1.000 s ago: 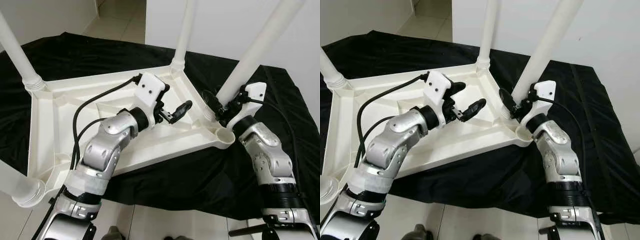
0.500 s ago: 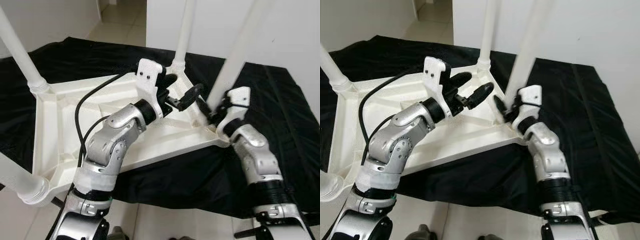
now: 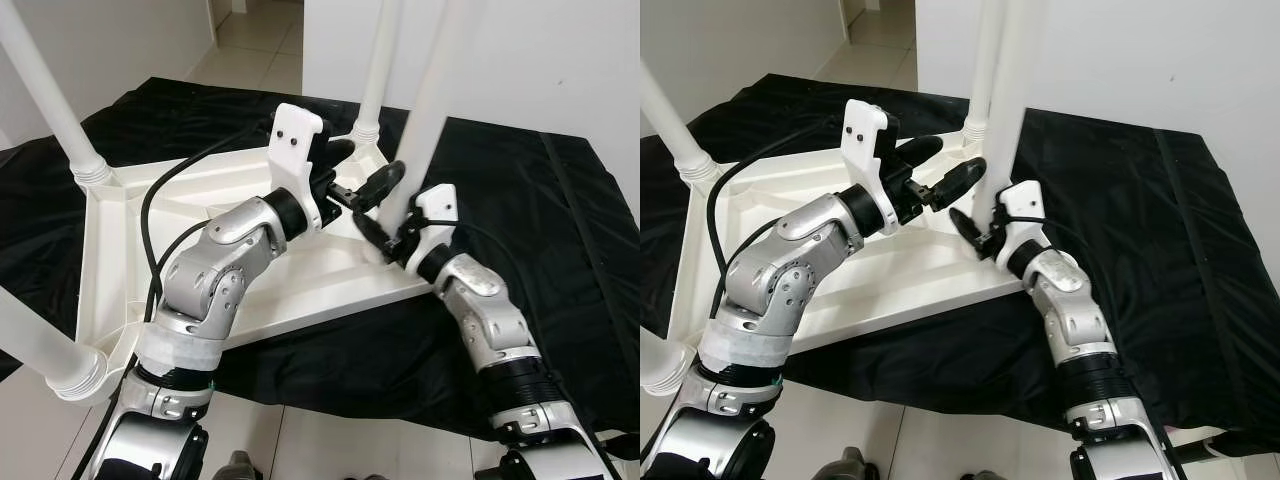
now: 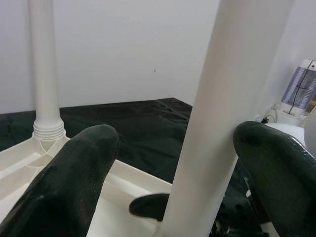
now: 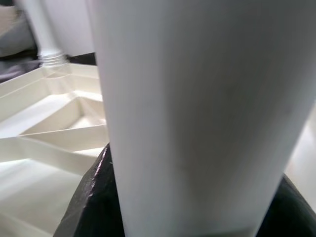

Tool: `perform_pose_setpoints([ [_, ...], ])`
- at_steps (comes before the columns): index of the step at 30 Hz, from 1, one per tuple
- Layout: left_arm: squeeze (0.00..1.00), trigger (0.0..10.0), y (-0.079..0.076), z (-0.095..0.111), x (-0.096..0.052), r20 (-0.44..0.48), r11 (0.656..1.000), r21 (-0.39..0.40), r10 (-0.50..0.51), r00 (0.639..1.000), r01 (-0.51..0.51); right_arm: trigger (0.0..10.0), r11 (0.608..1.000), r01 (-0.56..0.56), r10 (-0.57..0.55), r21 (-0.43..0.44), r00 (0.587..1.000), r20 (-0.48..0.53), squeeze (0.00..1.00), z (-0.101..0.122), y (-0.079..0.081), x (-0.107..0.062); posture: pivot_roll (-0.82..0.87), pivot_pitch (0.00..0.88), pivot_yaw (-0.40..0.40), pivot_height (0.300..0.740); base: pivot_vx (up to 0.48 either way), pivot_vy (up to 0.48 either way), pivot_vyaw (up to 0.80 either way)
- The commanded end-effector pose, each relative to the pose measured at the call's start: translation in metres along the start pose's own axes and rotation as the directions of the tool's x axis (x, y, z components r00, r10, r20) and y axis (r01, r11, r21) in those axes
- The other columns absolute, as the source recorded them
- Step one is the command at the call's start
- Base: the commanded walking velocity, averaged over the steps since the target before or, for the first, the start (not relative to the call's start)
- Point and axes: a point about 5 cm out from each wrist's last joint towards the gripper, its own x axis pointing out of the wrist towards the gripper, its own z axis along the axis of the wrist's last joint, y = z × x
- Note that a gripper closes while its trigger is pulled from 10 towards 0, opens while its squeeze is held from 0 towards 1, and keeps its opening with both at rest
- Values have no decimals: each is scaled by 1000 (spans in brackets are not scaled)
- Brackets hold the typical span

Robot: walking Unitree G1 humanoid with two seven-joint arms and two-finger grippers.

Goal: Building children table

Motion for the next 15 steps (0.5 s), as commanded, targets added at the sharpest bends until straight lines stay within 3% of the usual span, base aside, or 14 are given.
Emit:
perform_pose_setpoints([
  [1,0,10000,-6,9,4,23,994,37,-106,994,105,10000,999,-45,45,-28,999,-9,0,-1,5,0,158,16,-36,740,0,0,0],
  [15,0,10000,-13,26,13,75,981,73,-184,980,178,10000,973,-204,194,-110,976,-101,0,-7,9,-4,159,4,-55,740,0,0,0],
])
